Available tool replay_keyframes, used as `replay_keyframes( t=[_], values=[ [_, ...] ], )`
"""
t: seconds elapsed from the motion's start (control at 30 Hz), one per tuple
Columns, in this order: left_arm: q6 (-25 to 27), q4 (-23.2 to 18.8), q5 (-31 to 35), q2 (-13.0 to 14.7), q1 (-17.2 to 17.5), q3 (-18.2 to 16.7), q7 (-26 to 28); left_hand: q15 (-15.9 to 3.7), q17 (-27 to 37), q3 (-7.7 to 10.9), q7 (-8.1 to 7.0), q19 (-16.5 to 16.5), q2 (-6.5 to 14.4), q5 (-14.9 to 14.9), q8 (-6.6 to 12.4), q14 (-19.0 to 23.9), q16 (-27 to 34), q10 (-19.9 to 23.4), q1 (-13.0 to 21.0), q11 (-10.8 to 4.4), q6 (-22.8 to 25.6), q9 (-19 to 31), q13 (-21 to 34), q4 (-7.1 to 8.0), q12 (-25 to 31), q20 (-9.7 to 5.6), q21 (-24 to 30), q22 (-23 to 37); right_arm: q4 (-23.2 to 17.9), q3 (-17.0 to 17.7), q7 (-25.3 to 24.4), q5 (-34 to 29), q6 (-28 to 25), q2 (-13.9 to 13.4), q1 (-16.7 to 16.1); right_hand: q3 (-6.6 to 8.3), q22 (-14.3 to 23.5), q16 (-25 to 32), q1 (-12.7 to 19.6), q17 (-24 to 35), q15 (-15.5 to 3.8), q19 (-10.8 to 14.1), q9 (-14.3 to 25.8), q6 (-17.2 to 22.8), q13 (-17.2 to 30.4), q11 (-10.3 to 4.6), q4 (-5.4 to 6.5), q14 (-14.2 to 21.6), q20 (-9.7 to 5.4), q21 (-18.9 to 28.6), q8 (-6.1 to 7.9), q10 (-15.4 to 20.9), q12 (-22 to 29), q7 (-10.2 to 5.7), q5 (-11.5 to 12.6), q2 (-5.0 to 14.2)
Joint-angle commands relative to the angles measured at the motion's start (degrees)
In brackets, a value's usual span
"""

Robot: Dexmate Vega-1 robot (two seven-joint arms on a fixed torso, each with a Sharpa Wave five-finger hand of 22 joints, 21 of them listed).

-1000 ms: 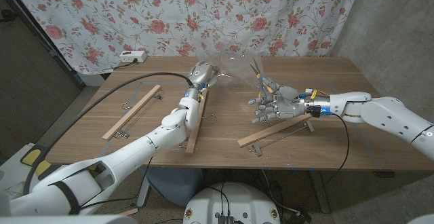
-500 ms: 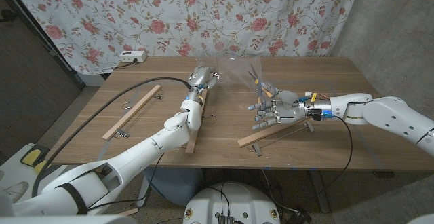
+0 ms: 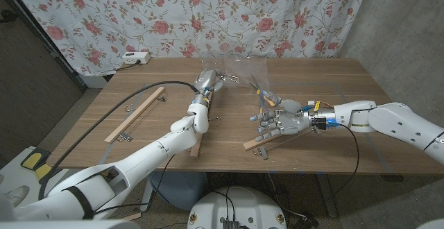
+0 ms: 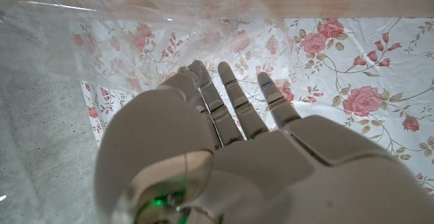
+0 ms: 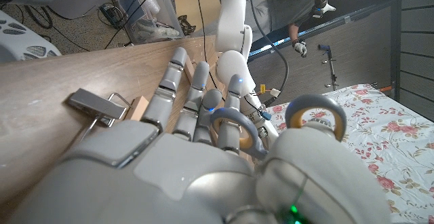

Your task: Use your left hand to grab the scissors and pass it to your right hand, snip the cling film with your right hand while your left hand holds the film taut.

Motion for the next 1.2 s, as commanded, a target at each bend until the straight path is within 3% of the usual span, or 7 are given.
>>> replay_keyframes(
  t=[0.03, 0.5, 0.9, 1.2],
  values=[
    [-0.16, -0.92, -1.82, 0.09, 0.36, -0.11, -0.35, -1.74, 0.17, -0.05, -0.03, 0.44, 0.01, 0.11, 0.46, 1.81, -0.26, 0.45, 0.57, -0.15, -0.40, 0.31, 0.23, 0.05, 0.34, 0.05, 0.21, 0.06, -0.72, -1.57, -0.62, -0.80, -0.94, 0.67, 0.81, -0.46, 0.15, -0.02, -0.77, 0.17, 0.35, 0.06, 0.08, -3.47, 0.15, 0.16, 0.15, -0.13, 0.32, -0.18, -0.21, -0.05, 0.22, 3.98, 0.17, -0.14],
    [-2.30, -0.61, -3.56, -0.59, 0.46, -0.46, 0.10, -1.78, 0.43, -0.19, -0.21, 0.41, 0.02, 0.07, 0.91, 1.87, -0.53, 0.46, 0.66, -0.16, -0.61, 0.90, 0.48, 0.11, 0.25, 0.08, 0.27, 0.07, -0.27, -3.44, -0.46, -1.99, -1.77, 1.74, 2.48, -2.24, 0.14, -0.31, -3.40, 0.28, 1.24, -0.12, 0.00, -5.06, 0.36, 0.60, 1.32, -0.85, 1.00, -0.77, -0.78, -1.08, 0.37, 4.59, 0.46, -1.21],
    [-3.38, -0.96, -4.52, -0.59, 1.54, -1.21, 1.31, -1.77, 0.60, -0.21, -0.16, 0.40, 0.05, 0.07, 1.31, 2.01, -0.82, 0.47, 0.78, -0.14, -0.79, 1.40, 0.68, 0.15, 0.17, 0.12, 0.33, 0.09, 0.24, -4.99, 0.80, -3.89, -2.14, 2.47, 4.77, -5.88, 0.17, -0.99, -8.12, -0.33, 2.18, -0.29, -0.40, -7.37, 0.37, 1.66, 3.06, -1.40, 1.85, -1.65, -1.30, -2.43, 0.58, 5.35, 1.53, -3.87],
    [-4.30, -1.19, -5.26, -0.99, 1.85, -1.68, 1.87, -1.75, 0.77, -0.25, 0.05, 0.38, 0.06, 0.06, 1.58, 1.90, -1.05, 0.49, 0.89, -0.13, -0.93, 1.75, 0.83, 0.15, 0.11, 0.12, 0.37, 0.09, 1.35, -6.31, 1.02, -4.91, -2.50, 3.79, 6.17, -6.56, 0.19, -1.00, -8.86, -0.35, 2.29, -0.40, -0.60, -7.66, 0.41, 1.80, 3.31, -1.41, 1.87, -1.91, -1.30, -2.52, 0.68, 5.48, 1.96, -4.11]
  ],
)
